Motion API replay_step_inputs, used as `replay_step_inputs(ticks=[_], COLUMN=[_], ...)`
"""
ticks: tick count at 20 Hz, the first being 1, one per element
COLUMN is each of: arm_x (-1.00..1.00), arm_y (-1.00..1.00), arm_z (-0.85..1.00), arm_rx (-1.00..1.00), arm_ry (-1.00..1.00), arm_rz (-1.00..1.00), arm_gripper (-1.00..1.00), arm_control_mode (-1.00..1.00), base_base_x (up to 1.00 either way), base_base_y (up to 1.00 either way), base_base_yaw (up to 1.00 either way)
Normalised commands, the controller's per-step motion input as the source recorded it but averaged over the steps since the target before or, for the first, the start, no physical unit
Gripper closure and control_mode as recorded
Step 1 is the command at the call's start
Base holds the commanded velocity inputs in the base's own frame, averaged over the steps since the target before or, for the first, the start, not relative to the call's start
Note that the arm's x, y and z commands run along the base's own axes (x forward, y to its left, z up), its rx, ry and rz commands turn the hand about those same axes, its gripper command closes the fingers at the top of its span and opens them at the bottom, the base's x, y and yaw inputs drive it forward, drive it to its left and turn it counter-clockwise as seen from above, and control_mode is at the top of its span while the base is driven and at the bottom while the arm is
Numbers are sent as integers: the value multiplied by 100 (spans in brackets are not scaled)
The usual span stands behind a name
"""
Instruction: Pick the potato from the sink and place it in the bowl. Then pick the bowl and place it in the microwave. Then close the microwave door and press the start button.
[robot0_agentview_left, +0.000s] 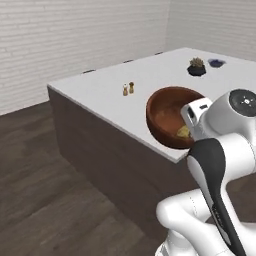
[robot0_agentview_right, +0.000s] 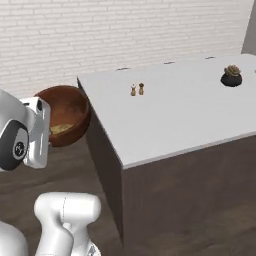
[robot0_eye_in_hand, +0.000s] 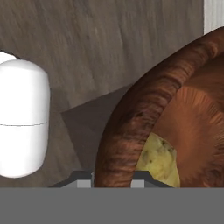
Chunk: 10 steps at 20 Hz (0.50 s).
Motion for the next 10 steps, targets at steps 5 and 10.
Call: replay_step_inputs(ticks=[5,10], arm_x=[0,0], arm_y=[0,0], arm_z=[0,0], arm_rx=[0,0], arm_ry=[0,0], arm_rz=[0,0], arm_gripper=[100,100], arm_control_mode=[100,100], base_base_x=[0,0], base_base_y=[-61,-40], base_base_yaw=[-82,-87])
